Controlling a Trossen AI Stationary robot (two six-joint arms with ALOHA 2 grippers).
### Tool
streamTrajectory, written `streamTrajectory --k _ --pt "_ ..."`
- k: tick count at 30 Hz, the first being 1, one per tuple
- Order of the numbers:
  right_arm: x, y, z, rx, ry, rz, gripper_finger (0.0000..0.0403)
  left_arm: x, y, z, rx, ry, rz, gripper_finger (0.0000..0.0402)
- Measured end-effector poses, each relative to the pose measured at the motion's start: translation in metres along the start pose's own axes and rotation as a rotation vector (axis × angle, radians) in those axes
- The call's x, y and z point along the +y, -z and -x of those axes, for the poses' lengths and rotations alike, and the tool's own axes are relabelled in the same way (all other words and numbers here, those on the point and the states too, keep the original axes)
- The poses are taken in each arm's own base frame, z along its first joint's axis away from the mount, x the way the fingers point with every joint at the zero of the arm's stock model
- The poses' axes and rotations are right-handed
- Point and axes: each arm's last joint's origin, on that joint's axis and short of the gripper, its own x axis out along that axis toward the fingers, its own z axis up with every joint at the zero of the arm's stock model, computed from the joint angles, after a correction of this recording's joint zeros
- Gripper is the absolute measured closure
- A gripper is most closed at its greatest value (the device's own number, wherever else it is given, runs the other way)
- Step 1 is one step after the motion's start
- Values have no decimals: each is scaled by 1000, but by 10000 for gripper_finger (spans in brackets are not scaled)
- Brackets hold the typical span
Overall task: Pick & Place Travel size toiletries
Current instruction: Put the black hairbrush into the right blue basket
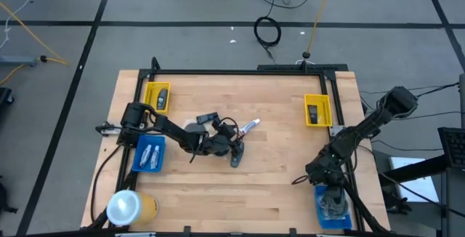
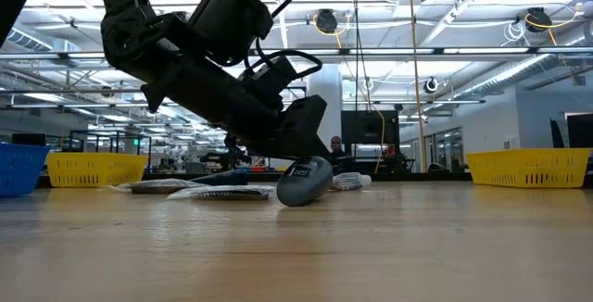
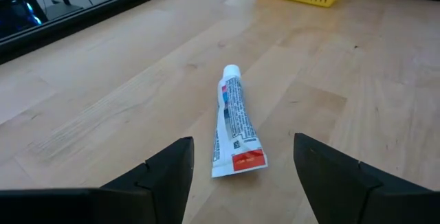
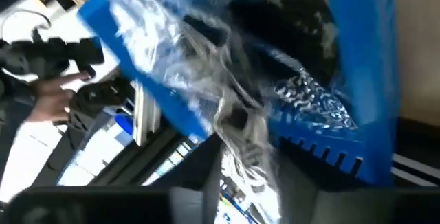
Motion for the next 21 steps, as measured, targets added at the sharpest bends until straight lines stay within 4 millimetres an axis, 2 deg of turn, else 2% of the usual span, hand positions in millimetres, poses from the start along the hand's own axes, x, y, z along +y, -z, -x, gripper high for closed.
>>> streamTrajectory --k 5,9,13,17,21 --pt "-2 -6 9 -35 -37 -47 216 0 0 0 0 0 5 156" --pt "-1 -11 16 -67 -78 -44 180 0 0 0 0 0 5 156" --pt "2 -12 19 -67 -106 -37 180 0 0 0 0 0 5 156" --pt "8 -9 20 0 -135 -106 201 0 0 0 0 0 5 156" --pt "20 -5 29 -15 -177 -105 223 0 0 0 0 0 6 156"
